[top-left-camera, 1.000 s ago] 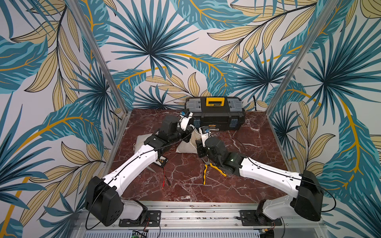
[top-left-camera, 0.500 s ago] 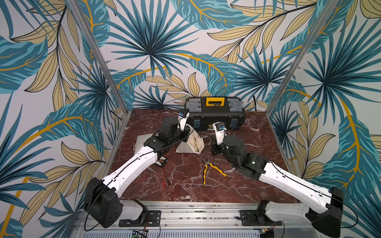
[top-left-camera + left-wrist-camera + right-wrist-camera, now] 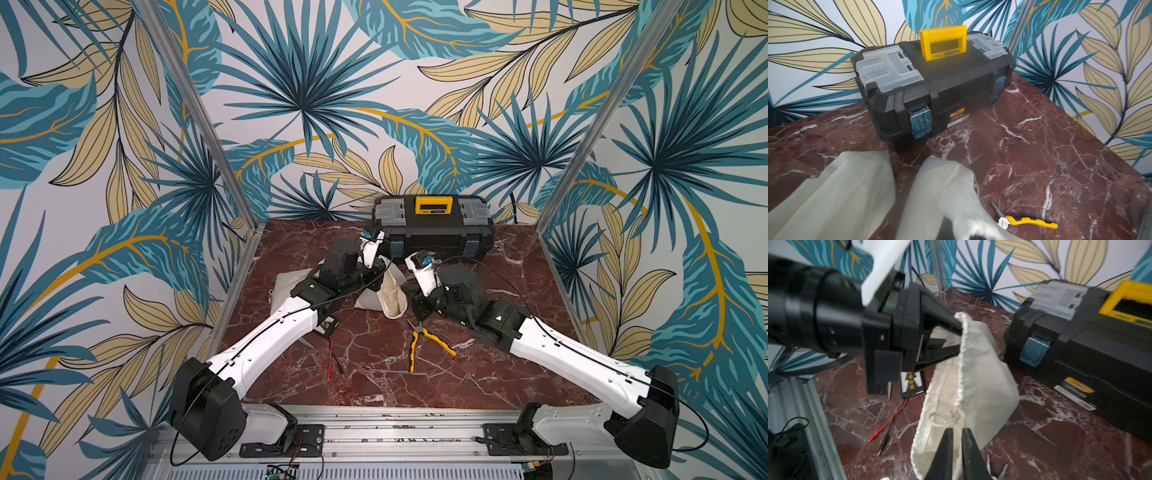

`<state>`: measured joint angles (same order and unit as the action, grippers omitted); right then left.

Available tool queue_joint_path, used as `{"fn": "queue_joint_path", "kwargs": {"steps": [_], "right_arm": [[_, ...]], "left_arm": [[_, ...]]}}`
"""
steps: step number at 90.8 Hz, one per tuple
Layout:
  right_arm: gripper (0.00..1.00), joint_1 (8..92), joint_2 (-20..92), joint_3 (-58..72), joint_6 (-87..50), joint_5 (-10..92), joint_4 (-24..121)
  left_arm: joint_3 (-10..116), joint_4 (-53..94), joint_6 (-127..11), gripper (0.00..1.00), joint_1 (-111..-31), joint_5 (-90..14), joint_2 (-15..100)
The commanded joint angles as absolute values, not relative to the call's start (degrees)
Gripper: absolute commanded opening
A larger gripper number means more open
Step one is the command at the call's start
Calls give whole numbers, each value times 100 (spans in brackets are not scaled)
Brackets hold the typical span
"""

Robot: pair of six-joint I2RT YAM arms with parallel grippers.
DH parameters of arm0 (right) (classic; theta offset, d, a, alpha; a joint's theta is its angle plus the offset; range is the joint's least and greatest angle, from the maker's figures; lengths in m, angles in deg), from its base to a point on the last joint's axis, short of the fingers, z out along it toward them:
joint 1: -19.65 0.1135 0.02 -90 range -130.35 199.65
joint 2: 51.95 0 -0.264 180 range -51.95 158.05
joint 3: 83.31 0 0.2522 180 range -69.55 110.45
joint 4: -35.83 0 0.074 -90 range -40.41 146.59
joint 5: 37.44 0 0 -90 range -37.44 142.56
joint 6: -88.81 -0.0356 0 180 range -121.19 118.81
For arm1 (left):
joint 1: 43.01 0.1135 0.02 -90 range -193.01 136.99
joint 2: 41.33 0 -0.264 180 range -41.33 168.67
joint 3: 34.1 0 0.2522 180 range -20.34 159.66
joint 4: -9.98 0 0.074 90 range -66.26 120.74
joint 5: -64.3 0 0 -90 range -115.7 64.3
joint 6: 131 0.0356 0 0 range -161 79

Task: Close the soil bag
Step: Frap the soil bag at the center of the board.

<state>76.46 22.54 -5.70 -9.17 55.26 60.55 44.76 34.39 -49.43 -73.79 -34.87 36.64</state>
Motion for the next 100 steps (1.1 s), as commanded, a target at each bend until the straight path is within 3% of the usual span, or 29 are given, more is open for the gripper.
{"fn": "queue_joint_path", "kwargs": {"steps": [1, 50, 100], "right_arm": [[17, 7705, 2309, -676, -1436, 4613, 5578], [27, 7664, 2490, -1060, -2723, 6172, 5797], [42, 7666, 2195, -1146, -2789, 6530, 6241]], "left_arm": [[4616, 3103, -5136, 0, -7473, -3894, 3394], [4680, 2996, -5307, 0, -7588, -3987, 3432], [4752, 3059, -5365, 0, -7597, -3926, 3583]]}}
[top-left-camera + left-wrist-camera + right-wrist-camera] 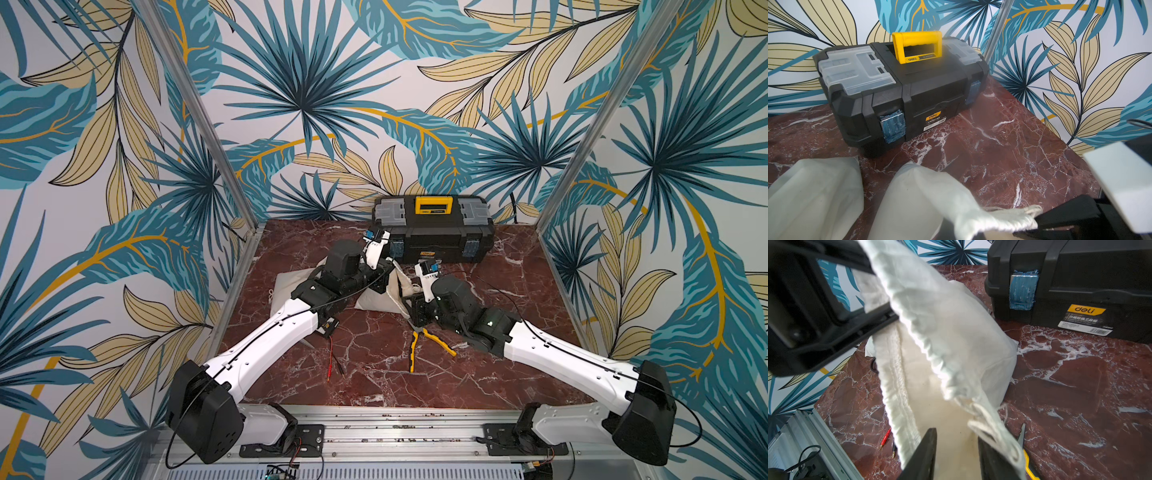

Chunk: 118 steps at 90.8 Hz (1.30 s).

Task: Close the soil bag
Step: Frap the soil bag at the center of the board.

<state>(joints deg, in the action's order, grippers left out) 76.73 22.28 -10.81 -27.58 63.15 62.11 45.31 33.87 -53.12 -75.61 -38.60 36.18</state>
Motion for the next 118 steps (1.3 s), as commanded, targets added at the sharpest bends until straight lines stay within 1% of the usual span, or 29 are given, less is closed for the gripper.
{"fn": "queue_joint_path", "kwargs": {"steps": [1, 6, 29, 53, 71, 85, 99, 109, 117, 118], "right_arm": [[42, 7663, 2204, -1146, -2781, 6539, 6220], [45, 7668, 2241, -1161, -2788, 6599, 6101], [46, 7661, 2110, -1148, -2635, 7004, 5982], [45, 7650, 2210, -1061, -2451, 6891, 6054], [44, 7636, 2182, -1128, -2329, 7337, 5897], [43, 7594, 2447, -1112, -2142, 7473, 5532], [35, 7588, 2610, -1069, -2027, 7307, 5326], [20, 7590, 2623, -1010, -2017, 7028, 5381], [6, 7586, 2506, -974, -1977, 6924, 5583], [6, 7586, 2506, -974, -1977, 6924, 5583]], "left_arm": [[4752, 3059, -5365, 0, -7597, -3925, 3583], [4751, 3064, -5366, 0, -7603, -3948, 3583], [4770, 3167, -5303, 0, -7605, -3876, 3599], [4793, 3183, -5296, 0, -7601, -3876, 3591], [4806, 3247, -5244, 0, -7605, -3902, 3613], [4733, 3129, -5307, 0, -7605, -4022, 3606], [4738, 3162, -5288, 0, -7610, -4020, 3572], [4750, 3170, -5266, 0, -7607, -3997, 3563], [4776, 3255, -5181, 0, -7606, -3778, 3573], [4781, 3272, -5168, 0, -7606, -3728, 3574]]}}
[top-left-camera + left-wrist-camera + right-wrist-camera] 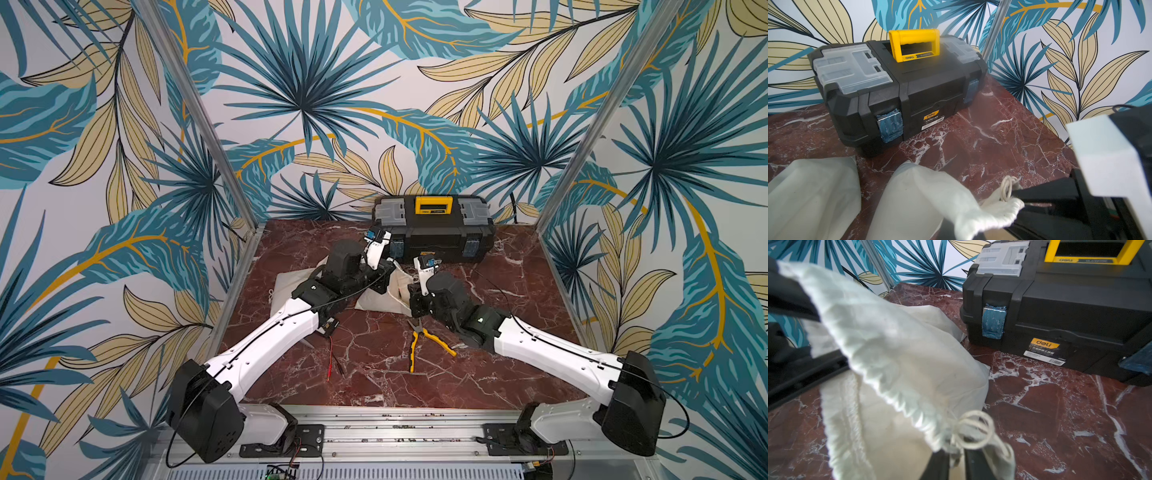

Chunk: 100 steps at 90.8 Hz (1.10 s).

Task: Close the soil bag
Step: Frap the soil bag at the center of the board.

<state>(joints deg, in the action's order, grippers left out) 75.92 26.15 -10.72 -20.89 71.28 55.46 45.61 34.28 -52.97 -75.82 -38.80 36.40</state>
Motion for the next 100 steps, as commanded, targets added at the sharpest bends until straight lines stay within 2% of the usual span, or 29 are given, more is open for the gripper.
{"fn": "queue_joint_path", "kwargs": {"steps": [1, 5, 22, 37, 48, 58, 69, 78, 100], "right_arm": [[4, 7583, 2487, -963, -1962, 6916, 5618], [0, 7581, 2348, -911, -1884, 6867, 5847], [0, 7573, 1584, -376, -1319, 7074, 7105], [0, 7555, 1079, 165, -758, 6745, 7005], [0, 7546, 1248, 425, -376, 6805, 6538], [0, 7546, 1685, 814, -113, 6319, 6257], [0, 7545, 2288, 1224, 58, 6235, 6132], [0, 7516, 2501, 1406, 133, 6221, 5960], [0, 7426, 2545, 1561, 64, 6075, 5848]], "left_arm": [[4784, 3293, -5148, 0, -7605, -3685, 3574], [4779, 3359, -5074, 0, -7607, -3442, 3583], [4722, 3648, -4776, 0, -7535, -2270, 3734], [4654, 3530, -4742, 0, -7349, -2145, 3841], [4656, 3338, -4518, 24, -7332, -2484, 3627], [4380, 2729, -4277, 46, -7381, -3148, 3149], [3971, 2033, -4112, 60, -7456, -3795, 2529], [3762, 1685, -4046, 68, -7490, -4329, 2182], [3781, 1456, -3625, 68, -7574, -5084, 2290]]}}
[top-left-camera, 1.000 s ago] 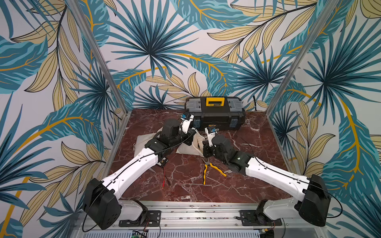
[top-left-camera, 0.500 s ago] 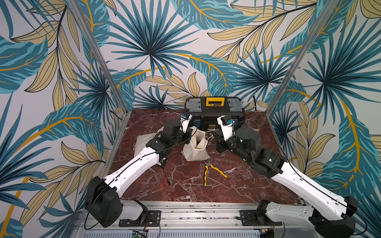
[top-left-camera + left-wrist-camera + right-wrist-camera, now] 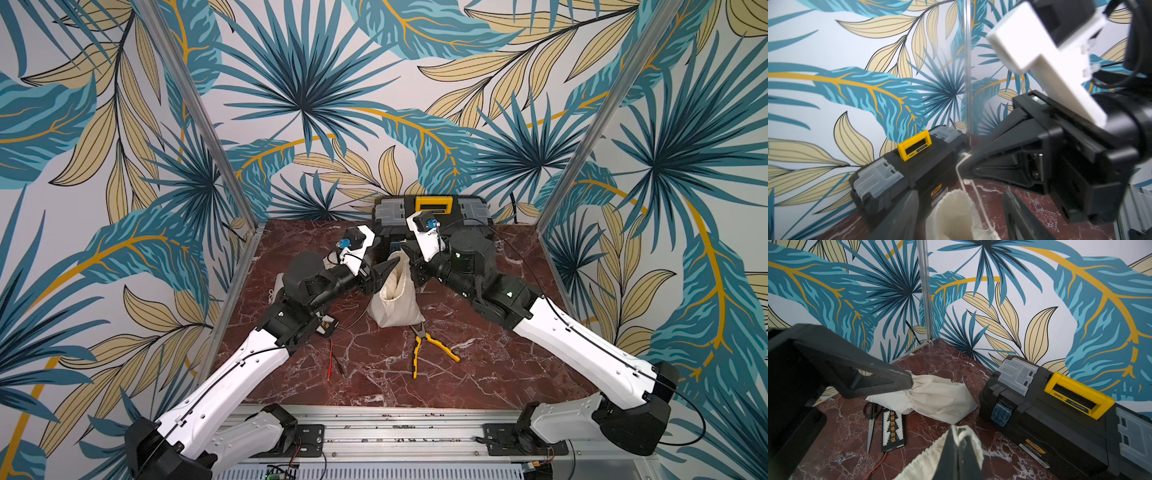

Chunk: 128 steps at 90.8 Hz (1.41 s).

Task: Close the soil bag
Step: Frap the soil bag at the center of the board.

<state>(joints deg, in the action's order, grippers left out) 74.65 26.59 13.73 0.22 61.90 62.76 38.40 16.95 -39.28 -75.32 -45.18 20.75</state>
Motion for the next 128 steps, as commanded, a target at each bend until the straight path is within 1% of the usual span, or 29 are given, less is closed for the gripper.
{"fn": "queue_joint_path", "kwargs": {"steps": [1, 14, 25, 29, 34, 43, 52, 60, 68, 74, 84, 94, 98, 104, 111, 121, 128], "right_arm": [[0, 7425, 2538, 1561, 56, 6074, 5848], [0, 7404, 2425, 1535, 5, 6093, 5864], [0, 7398, 2306, 1533, -13, 6126, 5885], [0, 7390, 2271, 1533, -6, 6159, 5903], [0, 7383, 2206, 1538, 8, 6229, 5935], [0, 7343, 1952, 1462, 66, 6507, 5981], [0, 7313, 1543, 1325, 136, 7020, 6018], [0, 7312, 1016, 1124, 199, 7696, 5968], [0, 7295, 350, 756, 263, 8447, 5748], [0, 7293, -122, 465, 290, 8880, 5491], [0, 7293, -834, 37, 304, 9309, 5265], [0, 7293, -1091, -171, 269, 9494, 5289], [0, 7291, -1149, -269, 275, 9585, 5252], [0, 7291, -1136, -393, 303, 9642, 5212], [0, 7295, -866, -482, 257, 9508, 5196], [0, 7201, -153, -556, 29, 8966, 5109], [0, 6866, 343, -645, -219, 8287, 4941]], "left_arm": [[3796, 1454, -3612, 68, -7581, -5106, 2326], [3903, 1289, -3468, 67, -7691, -5188, 2788], [4098, 1214, -3321, 63, -7866, -5106, 3240], [4188, 1222, -3299, 60, -7907, -4945, 3413], [4291, 1222, -3294, 53, -7939, -4727, 3630], [4407, 1256, -3342, 37, -7956, -3784, 3970], [4413, 1314, -3347, 22, -7957, -2383, 4226], [4442, 1460, -3300, 16, -7955, -1158, 4468], [4635, 1772, -3285, 14, -7933, -29, 4773], [4747, 1955, -3293, 14, -7877, 419, 4958], [4800, 2128, -3498, 12, -7677, 533, 5079], [4807, 2235, -3606, 12, -7447, 578, 5055], [4819, 2268, -3523, 14, -7373, 658, 5001], [4800, 2249, -3275, 16, -7293, 713, 4830], [4712, 2103, -2683, 16, -7287, 756, 4460], [4425, 1994, -2035, 16, -7284, 451, 3768], [4120, 2096, -1926, 17, -7305, 87, 3356]]}}
